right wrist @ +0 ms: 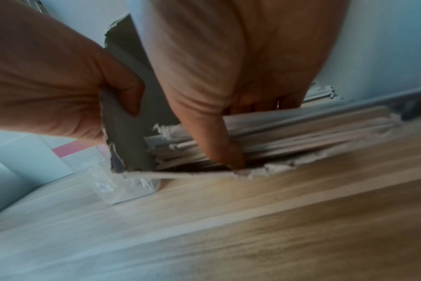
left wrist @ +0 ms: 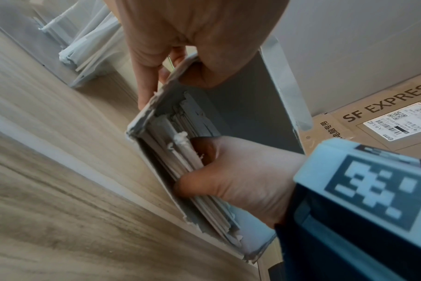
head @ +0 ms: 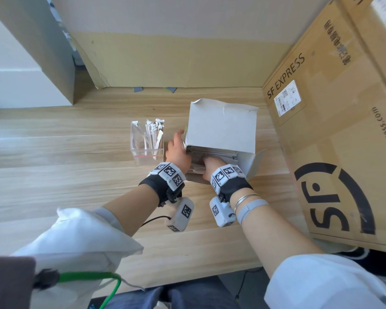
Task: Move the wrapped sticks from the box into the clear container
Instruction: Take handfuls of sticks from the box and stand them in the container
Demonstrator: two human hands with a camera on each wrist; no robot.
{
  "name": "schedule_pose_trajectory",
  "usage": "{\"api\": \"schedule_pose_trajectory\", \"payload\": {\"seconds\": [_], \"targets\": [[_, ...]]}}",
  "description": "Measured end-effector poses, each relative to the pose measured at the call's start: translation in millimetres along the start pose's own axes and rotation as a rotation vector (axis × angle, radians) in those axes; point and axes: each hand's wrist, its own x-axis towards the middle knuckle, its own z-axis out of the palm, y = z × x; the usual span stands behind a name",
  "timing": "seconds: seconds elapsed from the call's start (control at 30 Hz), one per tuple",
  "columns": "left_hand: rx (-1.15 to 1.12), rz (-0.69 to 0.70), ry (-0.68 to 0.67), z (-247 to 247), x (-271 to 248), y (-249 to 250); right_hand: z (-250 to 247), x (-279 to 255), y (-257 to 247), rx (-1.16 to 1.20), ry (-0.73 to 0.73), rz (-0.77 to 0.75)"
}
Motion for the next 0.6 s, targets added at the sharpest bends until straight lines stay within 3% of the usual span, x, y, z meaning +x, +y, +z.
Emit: {"api": "schedule_pose_trajectory", "payload": {"seconds": [0.23, 0.33, 0.47, 0.6], "targets": [[-0.002, 0.008, 0.007, -0.9, -0.4, 1.1, -9.0, -3.4, -1.6, 0.019, -0.065, 0.05], [-0.009, 0.015, 0.022, -2.2, -0.3, 5.3, -16.8, -5.2, 1.0, 0.06, 0.043, 0.015], [-0.026, 0.038, 0.071, -4.0, 3.1, 7.7, -26.1, -15.1, 4.9, 0.288, 0.215, -0.046], [0.071, 0.081, 0.025, -9.3, 2.3, 8.3, -33.3, -23.3, 4.0, 0.475, 0.333, -0.119]]}}
